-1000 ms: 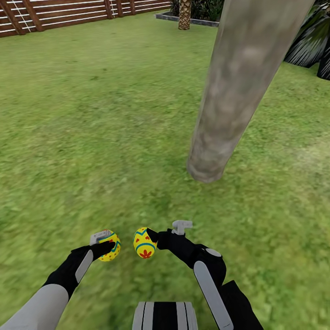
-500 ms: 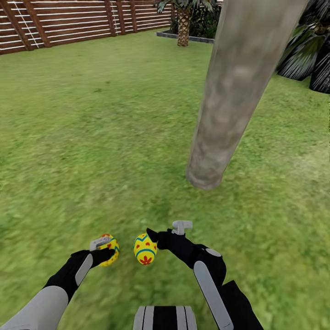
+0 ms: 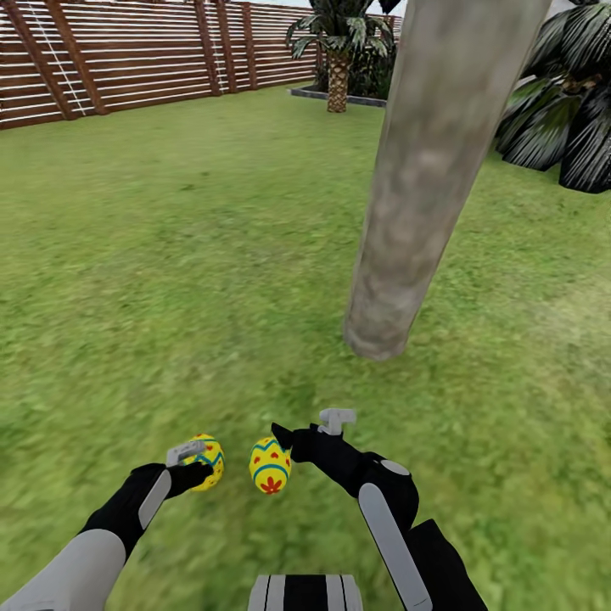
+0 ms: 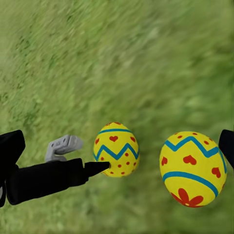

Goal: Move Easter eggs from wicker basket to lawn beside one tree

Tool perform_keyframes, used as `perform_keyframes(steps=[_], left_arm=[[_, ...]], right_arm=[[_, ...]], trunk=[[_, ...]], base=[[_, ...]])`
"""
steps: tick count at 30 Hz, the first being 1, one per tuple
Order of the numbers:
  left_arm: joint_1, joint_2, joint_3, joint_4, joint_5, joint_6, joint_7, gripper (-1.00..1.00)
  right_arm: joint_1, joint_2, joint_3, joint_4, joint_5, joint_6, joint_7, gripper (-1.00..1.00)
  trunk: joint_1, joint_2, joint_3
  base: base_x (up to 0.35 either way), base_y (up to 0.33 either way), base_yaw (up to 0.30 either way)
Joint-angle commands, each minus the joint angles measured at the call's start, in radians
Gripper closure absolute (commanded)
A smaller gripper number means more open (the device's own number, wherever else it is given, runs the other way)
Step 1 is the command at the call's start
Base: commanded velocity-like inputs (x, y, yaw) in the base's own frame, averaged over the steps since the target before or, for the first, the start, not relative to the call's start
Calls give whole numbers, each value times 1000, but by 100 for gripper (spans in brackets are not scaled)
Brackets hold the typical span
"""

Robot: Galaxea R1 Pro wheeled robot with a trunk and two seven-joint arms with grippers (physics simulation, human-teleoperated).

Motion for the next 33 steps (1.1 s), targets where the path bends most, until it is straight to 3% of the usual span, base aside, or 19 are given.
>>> perform_keyframes(steps=[1,22,33], left_arm=[[0,-1,2,-2,8,9,2,-100],[0,0,2,-2,8,11,2,-100],[0,-1,2,-2,7,11,2,-100]], right_arm=[[0,0,-1,-1,-5,4,-3,-100],[0,0,0,1,-5,-44,-3,-100],[0,0,0,1,-5,-45,-3,-100]], trunk=[[-1,0,3],[-10,5,89],[-15,7,134]], base=[[-3,0,0],[-1,0,0],[-140,0,0]])
